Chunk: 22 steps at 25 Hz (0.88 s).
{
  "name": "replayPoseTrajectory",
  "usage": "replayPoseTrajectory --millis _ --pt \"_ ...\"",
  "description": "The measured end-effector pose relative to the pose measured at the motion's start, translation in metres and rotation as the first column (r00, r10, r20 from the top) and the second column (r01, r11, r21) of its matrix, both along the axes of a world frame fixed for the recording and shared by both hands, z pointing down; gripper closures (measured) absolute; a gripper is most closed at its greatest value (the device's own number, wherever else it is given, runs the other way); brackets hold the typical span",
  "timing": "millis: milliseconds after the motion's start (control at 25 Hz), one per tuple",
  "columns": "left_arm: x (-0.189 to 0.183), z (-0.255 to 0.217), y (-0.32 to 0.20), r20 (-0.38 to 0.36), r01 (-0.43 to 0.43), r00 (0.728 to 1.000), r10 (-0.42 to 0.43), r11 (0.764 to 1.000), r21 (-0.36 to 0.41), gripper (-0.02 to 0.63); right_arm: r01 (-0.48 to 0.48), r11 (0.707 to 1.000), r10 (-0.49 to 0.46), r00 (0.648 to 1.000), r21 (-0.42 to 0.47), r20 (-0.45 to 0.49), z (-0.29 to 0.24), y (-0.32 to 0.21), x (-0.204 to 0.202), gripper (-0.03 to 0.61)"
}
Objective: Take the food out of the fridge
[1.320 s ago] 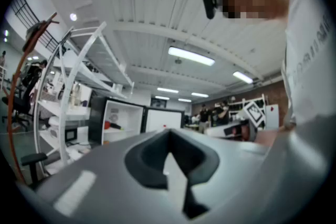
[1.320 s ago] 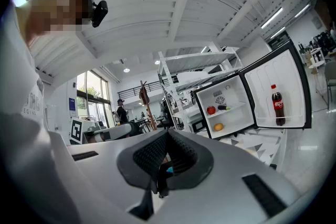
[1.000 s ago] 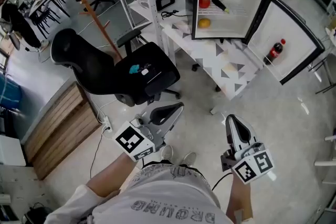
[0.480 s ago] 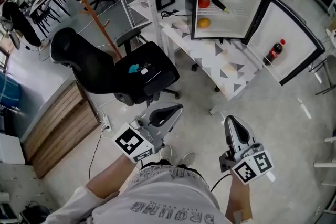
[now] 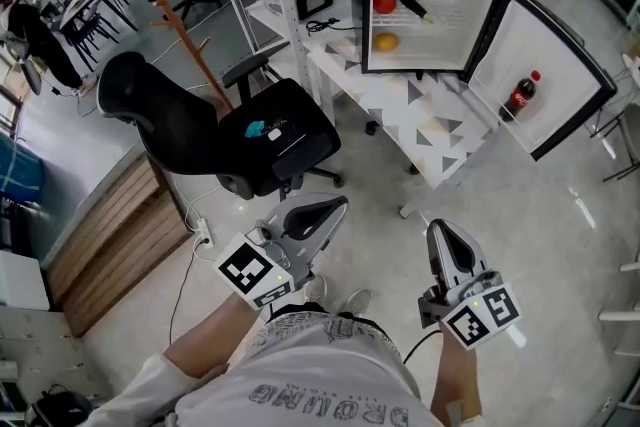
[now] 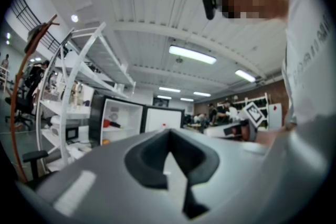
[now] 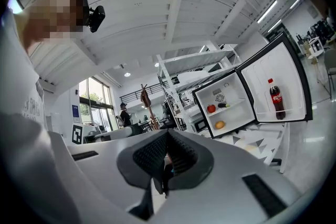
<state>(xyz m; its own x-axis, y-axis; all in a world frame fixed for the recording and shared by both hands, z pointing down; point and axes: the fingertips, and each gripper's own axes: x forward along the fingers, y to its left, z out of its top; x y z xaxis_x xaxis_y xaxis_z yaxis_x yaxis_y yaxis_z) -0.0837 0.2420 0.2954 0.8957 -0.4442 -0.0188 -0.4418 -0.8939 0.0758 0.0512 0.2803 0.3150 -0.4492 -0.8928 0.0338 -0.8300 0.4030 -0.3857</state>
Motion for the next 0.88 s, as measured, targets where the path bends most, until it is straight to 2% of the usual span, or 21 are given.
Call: replayPoseTrajectory --millis 520,880 --pt "0.031 -0.008 0.03 0.011 0.005 1.0 -0.005 0.999 0.037 0.607 0.015 0.999 -0.016 1.0 0.041 0.01 -0.009 0.025 0.026 0.577" --pt "0.034 -0.005 0.039 0.016 0.014 1.0 -0.015 0.999 0.037 0.608 0.022 0.999 -0.023 1.0 0.048 0.013 -0.008 0.032 0.031 0.577"
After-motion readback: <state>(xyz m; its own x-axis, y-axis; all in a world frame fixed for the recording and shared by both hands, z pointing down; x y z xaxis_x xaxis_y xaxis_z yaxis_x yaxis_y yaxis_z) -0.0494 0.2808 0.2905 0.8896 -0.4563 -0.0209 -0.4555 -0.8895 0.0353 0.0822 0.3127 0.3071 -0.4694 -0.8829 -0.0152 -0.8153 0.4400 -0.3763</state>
